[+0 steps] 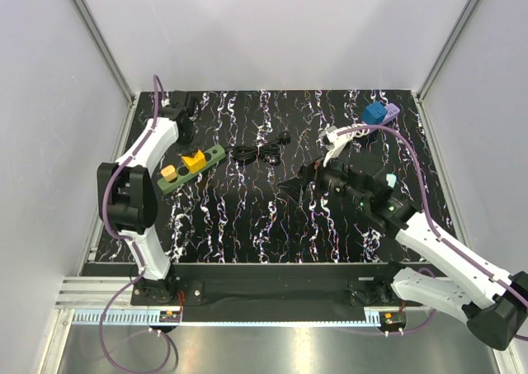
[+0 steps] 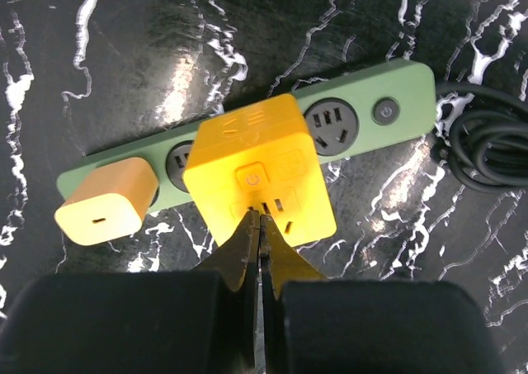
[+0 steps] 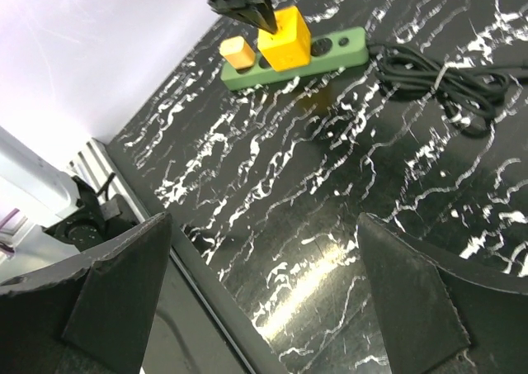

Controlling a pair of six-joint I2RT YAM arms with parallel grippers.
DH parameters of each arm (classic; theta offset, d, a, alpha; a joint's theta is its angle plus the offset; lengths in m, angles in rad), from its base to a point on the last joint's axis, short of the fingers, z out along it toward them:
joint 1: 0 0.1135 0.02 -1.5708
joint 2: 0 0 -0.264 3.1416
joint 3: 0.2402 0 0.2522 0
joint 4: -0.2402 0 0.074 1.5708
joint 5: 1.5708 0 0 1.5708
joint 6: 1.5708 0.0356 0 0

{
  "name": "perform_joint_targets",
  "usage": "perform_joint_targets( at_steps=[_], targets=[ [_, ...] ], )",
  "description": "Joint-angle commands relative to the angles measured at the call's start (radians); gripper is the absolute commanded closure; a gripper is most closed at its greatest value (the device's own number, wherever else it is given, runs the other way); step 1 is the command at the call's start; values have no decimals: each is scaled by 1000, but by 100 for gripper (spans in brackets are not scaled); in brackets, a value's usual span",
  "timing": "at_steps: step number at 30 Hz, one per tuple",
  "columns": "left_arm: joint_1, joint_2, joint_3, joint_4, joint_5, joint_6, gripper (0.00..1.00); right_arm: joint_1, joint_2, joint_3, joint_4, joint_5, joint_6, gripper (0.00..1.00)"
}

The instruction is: Insert the plug

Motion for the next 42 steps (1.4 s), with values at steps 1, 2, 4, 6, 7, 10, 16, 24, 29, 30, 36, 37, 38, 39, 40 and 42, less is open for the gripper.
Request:
perform_joint_targets(
  at_steps=[1, 2, 4, 6, 7, 10, 16, 24, 29, 30, 36, 37, 38, 39, 40, 42],
  targets=[
    [-33, -116, -5, 42, 106, 53, 98, -1, 1, 87, -73, 52, 4, 0],
    [-45, -147, 3, 47, 133, 69, 95, -1, 4, 101, -103, 102, 4, 0],
    [-85, -245, 15, 49, 202, 95, 79, -1, 10, 136, -190, 159, 5, 0],
    [-114, -342, 31, 56, 297, 121, 50, -2, 14, 158, -256, 230, 25, 0],
    [-143, -368, 37, 59, 325, 127, 40, -2, 11, 161, -270, 250, 36, 0],
    [-183, -472, 28, 78, 423, 133, 14, -2, 4, 175, -334, 305, 94, 0],
    [-186, -678, -171, 235, 663, 118, 1, -2, -39, 212, -505, 467, 239, 0],
    [-186, -928, -370, 362, 684, 146, 1, -2, -163, 272, -630, 607, 263, 0],
    [-186, -986, -396, 372, 707, 150, 1, -1, -211, 282, -632, 644, 262, 0],
    [-186, -991, -397, 374, 710, 150, 1, -1, -217, 284, -632, 646, 262, 0],
    [-186, -1019, -399, 375, 718, 164, 1, -2, -210, 285, -632, 640, 282, 0],
    [-186, -1025, -402, 375, 718, 167, 1, -1, -211, 285, -631, 646, 282, 0],
    [-186, -1025, -404, 375, 713, 170, 1, -2, -210, 287, -629, 647, 282, 0],
    [-186, -1025, -407, 375, 712, 169, 1, -2, -211, 287, -629, 652, 280, 0],
    [-186, -1023, -407, 375, 709, 169, 1, -1, -211, 287, -629, 655, 282, 0],
    [-186, -1022, -405, 375, 713, 169, 1, -1, -207, 286, -626, 653, 282, 0]
  ],
)
